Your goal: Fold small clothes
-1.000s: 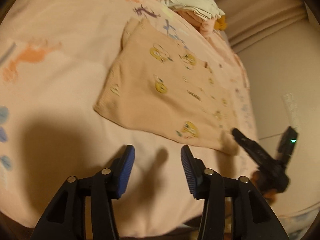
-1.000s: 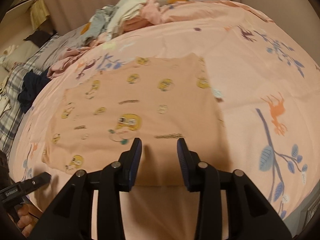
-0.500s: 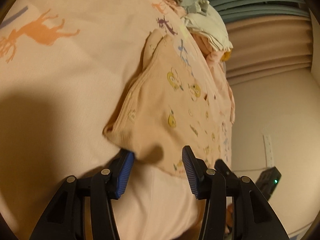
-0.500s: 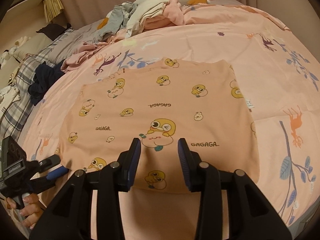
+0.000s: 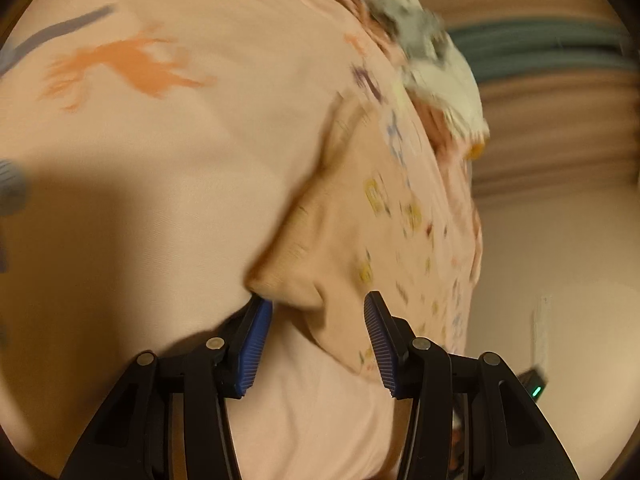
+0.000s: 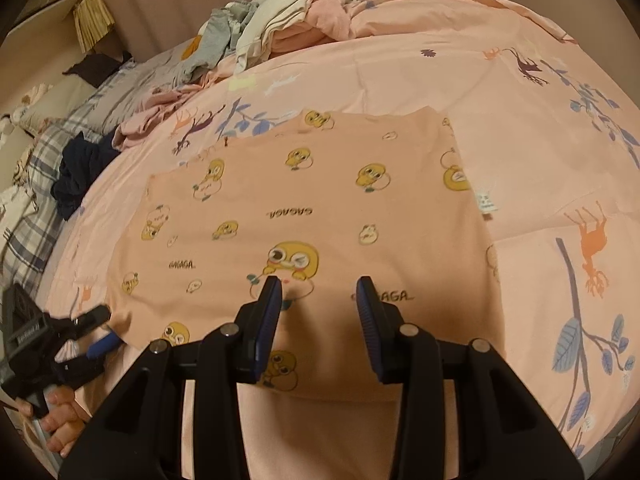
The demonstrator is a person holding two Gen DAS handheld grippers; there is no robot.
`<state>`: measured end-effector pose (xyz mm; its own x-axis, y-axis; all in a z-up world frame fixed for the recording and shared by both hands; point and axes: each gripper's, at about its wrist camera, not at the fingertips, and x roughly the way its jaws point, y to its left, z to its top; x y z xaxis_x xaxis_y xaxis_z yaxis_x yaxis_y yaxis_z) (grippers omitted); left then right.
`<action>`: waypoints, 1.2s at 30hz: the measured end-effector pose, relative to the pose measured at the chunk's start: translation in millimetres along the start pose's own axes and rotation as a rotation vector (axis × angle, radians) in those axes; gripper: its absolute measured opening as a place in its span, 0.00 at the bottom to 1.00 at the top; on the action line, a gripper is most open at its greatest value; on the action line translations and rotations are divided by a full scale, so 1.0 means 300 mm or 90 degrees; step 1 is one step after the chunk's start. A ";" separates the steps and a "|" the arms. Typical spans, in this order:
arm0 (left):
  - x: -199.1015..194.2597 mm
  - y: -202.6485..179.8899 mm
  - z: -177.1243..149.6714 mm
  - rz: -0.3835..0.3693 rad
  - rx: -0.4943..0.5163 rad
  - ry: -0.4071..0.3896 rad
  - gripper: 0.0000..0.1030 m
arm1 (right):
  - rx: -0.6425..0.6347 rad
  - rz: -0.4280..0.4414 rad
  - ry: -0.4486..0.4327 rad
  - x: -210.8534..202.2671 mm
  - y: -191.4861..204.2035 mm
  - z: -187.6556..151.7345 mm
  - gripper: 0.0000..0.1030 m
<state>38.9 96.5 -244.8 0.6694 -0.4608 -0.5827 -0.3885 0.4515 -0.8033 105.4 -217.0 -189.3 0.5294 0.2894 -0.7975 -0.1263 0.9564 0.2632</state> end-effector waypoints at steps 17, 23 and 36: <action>0.121 -0.118 0.051 0.086 0.108 -0.102 0.21 | 0.032 0.051 0.036 0.067 -0.007 0.024 0.39; 0.122 -0.211 0.011 0.121 0.181 -0.144 0.14 | 0.036 0.132 0.080 0.146 0.046 -0.013 0.09; 0.447 -0.618 -0.323 0.024 0.424 0.029 0.11 | 0.256 0.076 -0.074 -0.168 -0.321 0.029 0.13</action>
<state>139.4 -123.0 -186.0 0.6297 -0.4608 -0.6255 0.0728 0.8366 -0.5430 98.1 -324.1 -169.7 0.6252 0.3680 -0.6883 0.1325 0.8190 0.5582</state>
